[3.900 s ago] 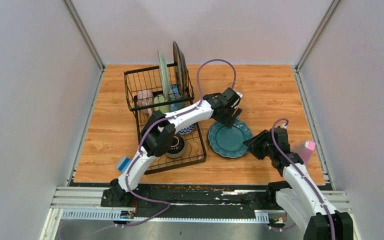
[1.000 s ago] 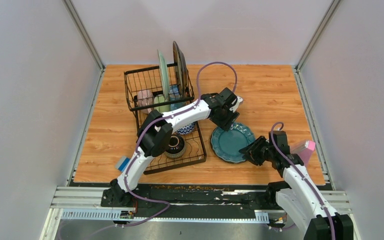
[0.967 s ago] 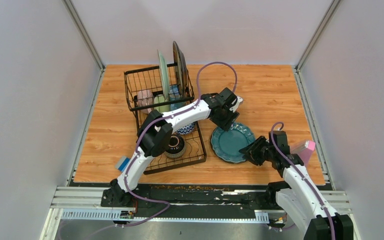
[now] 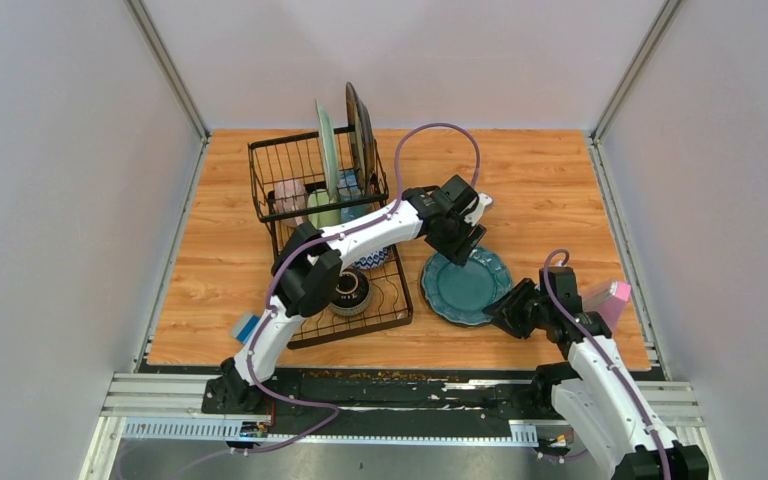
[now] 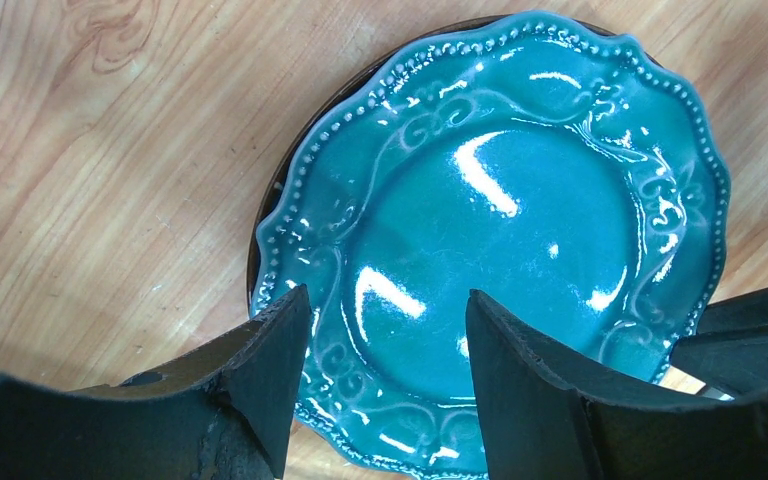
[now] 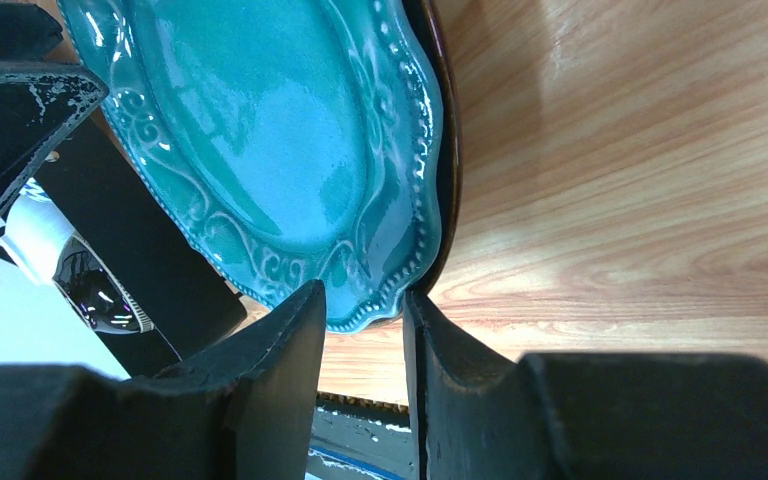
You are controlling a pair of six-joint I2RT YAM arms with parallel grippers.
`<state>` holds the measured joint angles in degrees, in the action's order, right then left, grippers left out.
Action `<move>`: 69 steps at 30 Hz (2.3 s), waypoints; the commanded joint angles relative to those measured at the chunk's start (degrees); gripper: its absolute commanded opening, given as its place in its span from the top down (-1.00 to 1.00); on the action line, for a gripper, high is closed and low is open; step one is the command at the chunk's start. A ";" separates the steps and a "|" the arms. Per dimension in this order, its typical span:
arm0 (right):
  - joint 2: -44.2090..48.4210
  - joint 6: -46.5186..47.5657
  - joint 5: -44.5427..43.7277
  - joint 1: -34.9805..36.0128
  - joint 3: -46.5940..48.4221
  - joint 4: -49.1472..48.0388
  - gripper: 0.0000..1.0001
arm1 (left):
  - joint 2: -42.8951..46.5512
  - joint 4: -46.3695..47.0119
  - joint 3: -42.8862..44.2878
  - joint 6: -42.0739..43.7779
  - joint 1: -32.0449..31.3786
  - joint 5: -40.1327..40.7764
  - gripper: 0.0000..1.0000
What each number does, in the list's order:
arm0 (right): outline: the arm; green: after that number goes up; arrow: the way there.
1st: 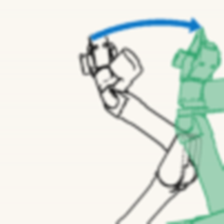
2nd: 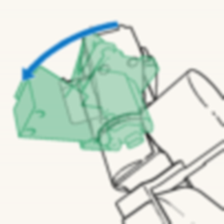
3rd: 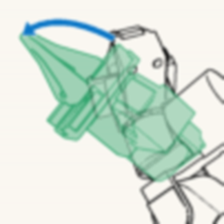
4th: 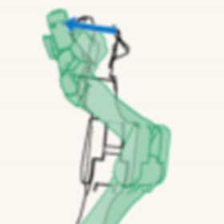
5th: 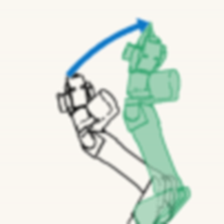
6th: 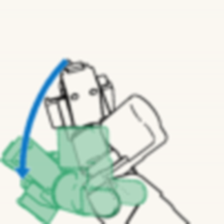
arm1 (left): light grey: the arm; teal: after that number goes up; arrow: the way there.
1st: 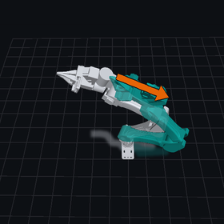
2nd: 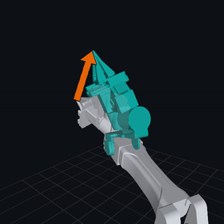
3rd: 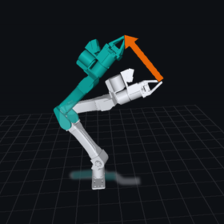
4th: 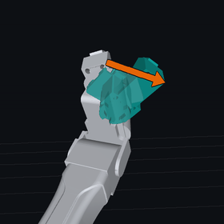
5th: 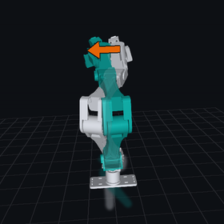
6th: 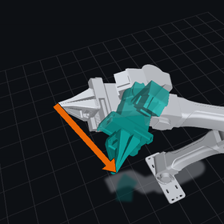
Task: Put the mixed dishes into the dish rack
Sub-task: Pick up the plate at the center of the board.
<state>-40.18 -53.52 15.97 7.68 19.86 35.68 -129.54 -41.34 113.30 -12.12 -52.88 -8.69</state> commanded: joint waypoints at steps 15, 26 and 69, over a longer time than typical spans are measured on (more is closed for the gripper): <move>-2.16 -2.51 -2.52 -0.15 -3.03 -10.92 0.31 | 1.02 -2.18 0.75 0.69 -0.29 2.08 -0.35; -2.27 -2.93 -3.91 -0.21 -5.29 -12.44 0.31 | 5.46 2.69 -0.07 2.50 -0.29 7.93 -0.55; 2.81 -14.59 -4.33 -0.12 -9.74 -16.98 0.28 | -2.81 0.61 -2.77 -0.53 0.24 2.82 0.16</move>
<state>-39.62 -63.77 13.28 7.68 12.58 21.37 -128.92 -38.68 110.74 -11.18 -51.51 0.78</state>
